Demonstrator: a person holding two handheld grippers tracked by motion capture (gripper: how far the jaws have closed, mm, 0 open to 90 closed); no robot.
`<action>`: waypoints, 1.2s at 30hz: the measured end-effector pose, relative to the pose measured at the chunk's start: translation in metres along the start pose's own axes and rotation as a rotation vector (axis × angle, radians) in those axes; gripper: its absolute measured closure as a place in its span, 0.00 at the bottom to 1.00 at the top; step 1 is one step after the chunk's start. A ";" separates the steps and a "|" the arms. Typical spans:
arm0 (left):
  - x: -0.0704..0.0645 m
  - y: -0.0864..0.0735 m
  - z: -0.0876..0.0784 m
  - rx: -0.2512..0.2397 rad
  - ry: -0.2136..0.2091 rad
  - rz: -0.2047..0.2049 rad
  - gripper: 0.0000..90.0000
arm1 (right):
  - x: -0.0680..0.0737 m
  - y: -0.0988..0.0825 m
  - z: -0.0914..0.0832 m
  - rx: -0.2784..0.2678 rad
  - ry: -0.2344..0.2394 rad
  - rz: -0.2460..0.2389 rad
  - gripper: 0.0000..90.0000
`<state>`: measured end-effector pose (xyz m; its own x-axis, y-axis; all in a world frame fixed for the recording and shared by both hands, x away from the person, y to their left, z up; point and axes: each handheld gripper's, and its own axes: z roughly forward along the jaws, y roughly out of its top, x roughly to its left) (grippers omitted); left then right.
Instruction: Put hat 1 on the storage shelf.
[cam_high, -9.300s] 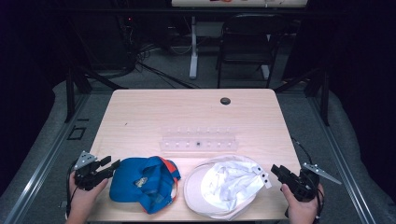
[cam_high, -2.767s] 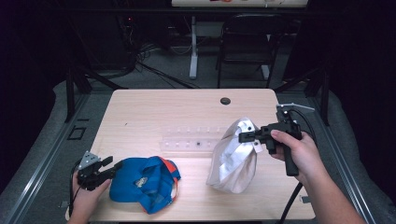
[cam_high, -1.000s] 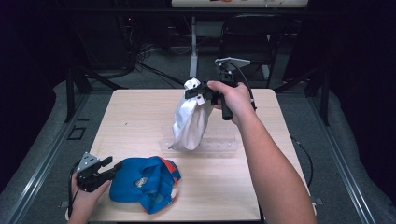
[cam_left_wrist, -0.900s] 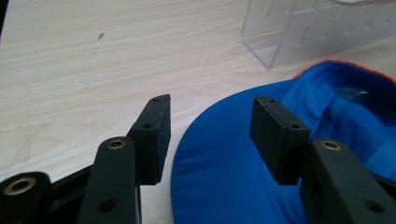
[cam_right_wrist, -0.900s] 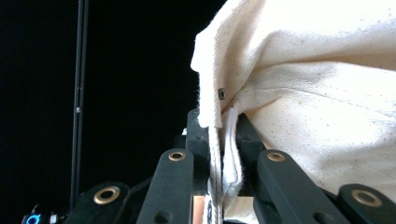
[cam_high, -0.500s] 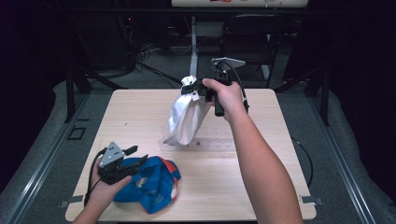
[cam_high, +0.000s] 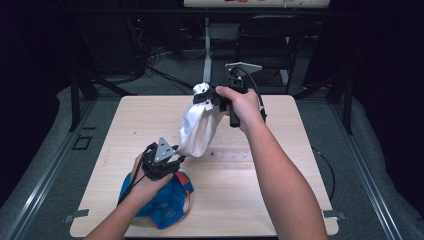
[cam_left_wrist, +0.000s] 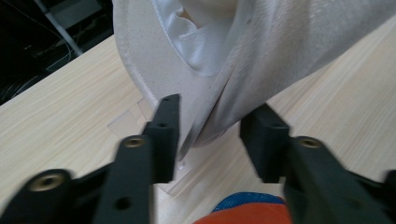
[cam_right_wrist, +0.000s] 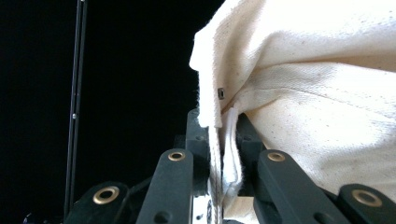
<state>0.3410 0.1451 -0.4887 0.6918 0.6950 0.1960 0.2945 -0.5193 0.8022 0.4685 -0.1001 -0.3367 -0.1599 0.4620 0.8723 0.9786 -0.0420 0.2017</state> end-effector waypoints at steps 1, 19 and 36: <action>0.000 0.002 0.002 0.007 0.006 0.004 0.74 | 0.000 -0.001 0.000 -0.007 0.004 0.001 0.90; 0.002 0.015 0.000 -0.068 -0.040 -0.067 0.93 | -0.017 -0.022 -0.010 -0.037 0.023 -0.013 0.89; 0.011 -0.003 0.014 -0.148 -0.125 -0.129 0.93 | -0.025 -0.029 -0.006 -0.024 0.021 -0.014 0.89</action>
<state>0.3564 0.1474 -0.4972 0.7339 0.6789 0.0226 0.2918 -0.3452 0.8920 0.4437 -0.1155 -0.3618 -0.1765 0.4439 0.8785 0.9728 -0.0574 0.2245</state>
